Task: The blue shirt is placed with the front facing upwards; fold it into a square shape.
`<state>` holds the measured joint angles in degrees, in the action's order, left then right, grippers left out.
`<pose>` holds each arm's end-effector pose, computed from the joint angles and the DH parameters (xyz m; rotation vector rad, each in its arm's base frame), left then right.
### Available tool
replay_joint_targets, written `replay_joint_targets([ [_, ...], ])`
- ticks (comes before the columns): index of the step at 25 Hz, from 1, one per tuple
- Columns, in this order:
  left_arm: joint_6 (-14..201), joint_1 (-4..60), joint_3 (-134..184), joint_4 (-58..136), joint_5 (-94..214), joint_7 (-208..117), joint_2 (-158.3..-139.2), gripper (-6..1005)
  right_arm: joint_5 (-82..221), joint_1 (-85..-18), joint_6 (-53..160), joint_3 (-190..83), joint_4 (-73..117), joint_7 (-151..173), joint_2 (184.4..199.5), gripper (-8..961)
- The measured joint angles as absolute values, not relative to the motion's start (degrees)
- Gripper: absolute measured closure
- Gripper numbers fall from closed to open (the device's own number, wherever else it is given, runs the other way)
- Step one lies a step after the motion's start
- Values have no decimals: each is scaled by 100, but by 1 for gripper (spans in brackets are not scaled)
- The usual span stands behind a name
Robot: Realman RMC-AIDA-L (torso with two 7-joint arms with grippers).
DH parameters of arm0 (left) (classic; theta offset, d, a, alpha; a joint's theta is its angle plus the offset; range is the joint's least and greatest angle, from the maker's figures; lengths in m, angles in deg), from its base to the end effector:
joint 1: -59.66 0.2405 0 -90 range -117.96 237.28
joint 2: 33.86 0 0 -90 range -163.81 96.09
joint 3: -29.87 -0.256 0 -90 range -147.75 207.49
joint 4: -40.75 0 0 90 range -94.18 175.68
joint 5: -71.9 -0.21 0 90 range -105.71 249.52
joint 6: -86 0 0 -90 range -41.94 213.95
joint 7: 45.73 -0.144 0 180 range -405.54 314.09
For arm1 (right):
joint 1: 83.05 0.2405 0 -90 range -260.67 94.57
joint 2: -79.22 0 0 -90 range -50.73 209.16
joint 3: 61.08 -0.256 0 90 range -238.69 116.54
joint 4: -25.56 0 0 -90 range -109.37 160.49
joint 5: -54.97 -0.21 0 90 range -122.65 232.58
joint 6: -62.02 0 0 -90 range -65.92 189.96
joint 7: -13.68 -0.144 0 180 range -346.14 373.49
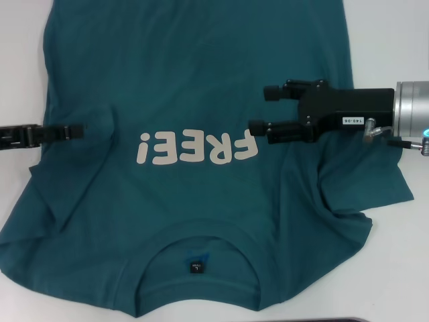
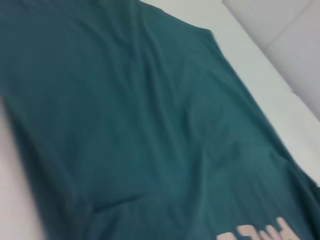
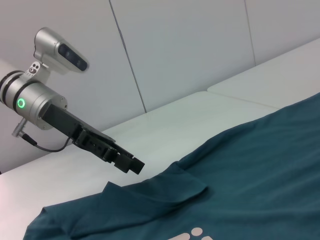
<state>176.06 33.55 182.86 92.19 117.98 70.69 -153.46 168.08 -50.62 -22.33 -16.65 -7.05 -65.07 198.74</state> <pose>-0.3213 0.3119 0.0488 -2.3247 -1.4845 -0.4652 0.2544 0.3340 -0.0283 -2.7715 0.6589 0.6688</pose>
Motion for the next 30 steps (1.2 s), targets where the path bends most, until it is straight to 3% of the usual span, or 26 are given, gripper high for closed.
replay_joint_targets([
  [3,17491,3454,18281,9223,11782,7040,-15313,605,16808,-5062,-2235,-1668,-705,-6506,19874,29],
  [6,17442,3563,18251,9225,11779,7032,-15284,367,16808,-5058,-2235,-1669,-704,-6490,19874,28],
  [16,17510,3803,18252,9234,11772,6990,-15214,33,16758,-5053,-2234,-1670,-704,-6443,19874,28],
  [30,17876,3848,18113,9215,11763,6869,-15247,35,16755,-5070,-2274,-1668,-705,-6445,19874,28],
])
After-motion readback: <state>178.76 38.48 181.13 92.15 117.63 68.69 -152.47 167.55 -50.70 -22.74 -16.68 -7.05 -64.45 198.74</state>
